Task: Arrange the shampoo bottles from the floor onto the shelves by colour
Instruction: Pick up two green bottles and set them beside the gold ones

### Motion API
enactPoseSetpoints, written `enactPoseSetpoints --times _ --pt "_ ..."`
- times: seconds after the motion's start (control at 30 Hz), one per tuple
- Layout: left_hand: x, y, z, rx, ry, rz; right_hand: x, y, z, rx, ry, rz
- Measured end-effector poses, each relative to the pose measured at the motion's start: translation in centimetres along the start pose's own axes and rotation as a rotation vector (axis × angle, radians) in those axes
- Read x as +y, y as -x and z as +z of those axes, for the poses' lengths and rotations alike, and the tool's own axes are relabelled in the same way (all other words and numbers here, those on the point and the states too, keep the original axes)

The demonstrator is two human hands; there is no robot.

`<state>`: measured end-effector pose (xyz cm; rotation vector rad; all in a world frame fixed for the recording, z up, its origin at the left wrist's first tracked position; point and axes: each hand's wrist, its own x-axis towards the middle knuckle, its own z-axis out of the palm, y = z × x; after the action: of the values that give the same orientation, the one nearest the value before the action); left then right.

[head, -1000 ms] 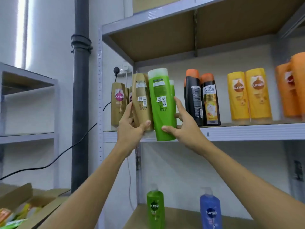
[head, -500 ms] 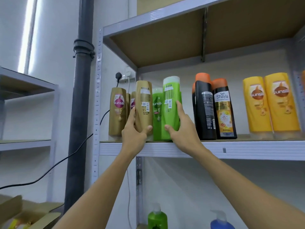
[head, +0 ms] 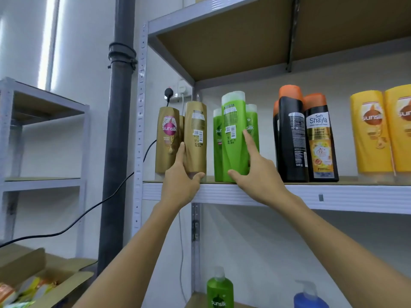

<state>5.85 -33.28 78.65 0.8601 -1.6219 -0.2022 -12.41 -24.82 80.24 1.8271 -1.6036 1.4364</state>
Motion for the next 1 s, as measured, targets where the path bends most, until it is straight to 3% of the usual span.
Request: enactPoseSetpoints --times 0.37,1.0 --pt "-0.3 -0.7 -0.2 0.057 -0.129 -0.046 -2.1 0.6 1.1 -0.014 0.080 0.071" --pt "-1.1 -0.7 -0.3 0.082 -0.093 -0.075 -3.0 0.4 2.9 0.014 0.165 0.107"
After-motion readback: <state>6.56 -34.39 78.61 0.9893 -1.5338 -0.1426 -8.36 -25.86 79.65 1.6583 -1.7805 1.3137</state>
